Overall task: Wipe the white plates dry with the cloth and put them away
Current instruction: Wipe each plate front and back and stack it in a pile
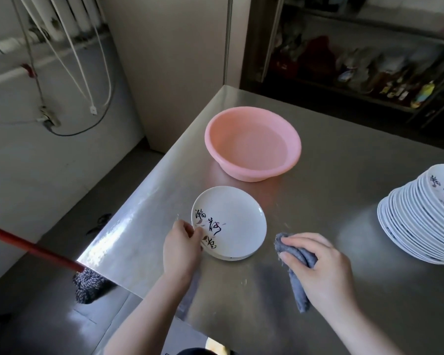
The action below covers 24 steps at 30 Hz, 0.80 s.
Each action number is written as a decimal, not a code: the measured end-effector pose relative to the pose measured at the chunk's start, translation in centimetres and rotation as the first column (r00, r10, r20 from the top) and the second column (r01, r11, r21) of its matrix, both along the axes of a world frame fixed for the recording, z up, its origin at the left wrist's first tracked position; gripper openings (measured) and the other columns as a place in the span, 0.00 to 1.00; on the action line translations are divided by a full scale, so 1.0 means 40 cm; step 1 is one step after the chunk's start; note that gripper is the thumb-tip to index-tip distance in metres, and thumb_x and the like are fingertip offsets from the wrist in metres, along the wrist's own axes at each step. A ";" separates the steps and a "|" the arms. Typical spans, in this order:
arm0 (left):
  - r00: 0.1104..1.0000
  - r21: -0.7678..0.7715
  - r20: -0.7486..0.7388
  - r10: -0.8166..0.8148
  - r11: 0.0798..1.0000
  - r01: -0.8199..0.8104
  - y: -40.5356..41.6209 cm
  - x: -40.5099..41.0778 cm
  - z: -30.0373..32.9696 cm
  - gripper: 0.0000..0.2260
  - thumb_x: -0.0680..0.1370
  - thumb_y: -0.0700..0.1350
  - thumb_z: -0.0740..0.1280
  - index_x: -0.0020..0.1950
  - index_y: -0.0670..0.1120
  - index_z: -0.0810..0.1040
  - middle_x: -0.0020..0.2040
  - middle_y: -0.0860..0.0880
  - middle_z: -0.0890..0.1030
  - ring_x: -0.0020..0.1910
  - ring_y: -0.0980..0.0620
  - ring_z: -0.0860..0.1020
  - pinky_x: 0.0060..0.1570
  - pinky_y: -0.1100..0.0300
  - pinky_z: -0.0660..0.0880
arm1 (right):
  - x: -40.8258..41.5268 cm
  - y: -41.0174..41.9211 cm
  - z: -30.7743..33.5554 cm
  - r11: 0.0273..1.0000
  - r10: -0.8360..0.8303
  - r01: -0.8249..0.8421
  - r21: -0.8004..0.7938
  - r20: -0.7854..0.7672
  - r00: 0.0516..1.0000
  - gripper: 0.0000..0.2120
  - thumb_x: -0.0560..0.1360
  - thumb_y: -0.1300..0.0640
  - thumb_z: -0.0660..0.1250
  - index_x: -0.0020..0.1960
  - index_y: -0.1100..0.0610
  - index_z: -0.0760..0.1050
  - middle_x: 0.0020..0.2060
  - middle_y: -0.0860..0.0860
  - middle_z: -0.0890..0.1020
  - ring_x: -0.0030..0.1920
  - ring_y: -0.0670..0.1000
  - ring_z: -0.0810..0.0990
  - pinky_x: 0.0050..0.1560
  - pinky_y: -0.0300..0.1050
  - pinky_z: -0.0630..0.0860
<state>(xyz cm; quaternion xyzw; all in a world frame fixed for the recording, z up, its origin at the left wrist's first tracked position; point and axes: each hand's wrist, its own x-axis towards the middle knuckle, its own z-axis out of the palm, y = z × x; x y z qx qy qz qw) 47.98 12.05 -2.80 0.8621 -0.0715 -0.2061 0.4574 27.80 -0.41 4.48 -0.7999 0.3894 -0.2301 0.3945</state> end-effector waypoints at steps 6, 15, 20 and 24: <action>0.993 -0.204 -0.097 0.064 0.976 -0.083 -0.009 0.000 0.019 0.05 0.76 0.39 0.65 0.49 0.47 0.71 0.36 0.45 0.83 0.29 0.46 0.82 0.38 0.46 0.80 | -0.023 -0.006 0.000 1.000 -0.019 0.019 0.000 0.014 1.000 0.17 0.66 0.66 0.75 0.40 0.43 0.82 0.45 0.36 0.81 0.48 0.39 0.79 0.47 0.25 0.69; 0.998 -0.412 -0.052 -0.023 0.911 -0.001 -0.057 -0.131 0.100 0.08 0.77 0.39 0.66 0.51 0.53 0.75 0.35 0.48 0.84 0.30 0.51 0.82 0.33 0.55 0.78 | -0.156 -0.082 0.015 0.985 -0.153 0.157 -0.066 0.062 0.986 0.16 0.67 0.65 0.76 0.42 0.45 0.82 0.46 0.39 0.82 0.50 0.39 0.79 0.50 0.23 0.68; 0.967 -0.493 -0.100 -0.233 0.856 0.155 -0.143 -0.321 0.118 0.10 0.77 0.38 0.68 0.50 0.54 0.77 0.36 0.46 0.85 0.36 0.47 0.84 0.33 0.54 0.81 | -0.354 -0.162 0.021 0.939 -0.315 0.324 -0.112 0.094 0.944 0.15 0.66 0.66 0.76 0.44 0.47 0.83 0.46 0.40 0.82 0.49 0.39 0.80 0.50 0.25 0.70; 0.919 -0.484 -0.208 -0.336 0.851 0.201 -0.213 -0.515 0.073 0.10 0.76 0.35 0.67 0.49 0.50 0.77 0.35 0.44 0.84 0.34 0.47 0.83 0.30 0.57 0.79 | -0.535 -0.209 0.023 0.900 -0.404 0.412 -0.140 0.084 0.911 0.14 0.67 0.67 0.75 0.44 0.49 0.83 0.47 0.42 0.82 0.49 0.39 0.79 0.48 0.25 0.70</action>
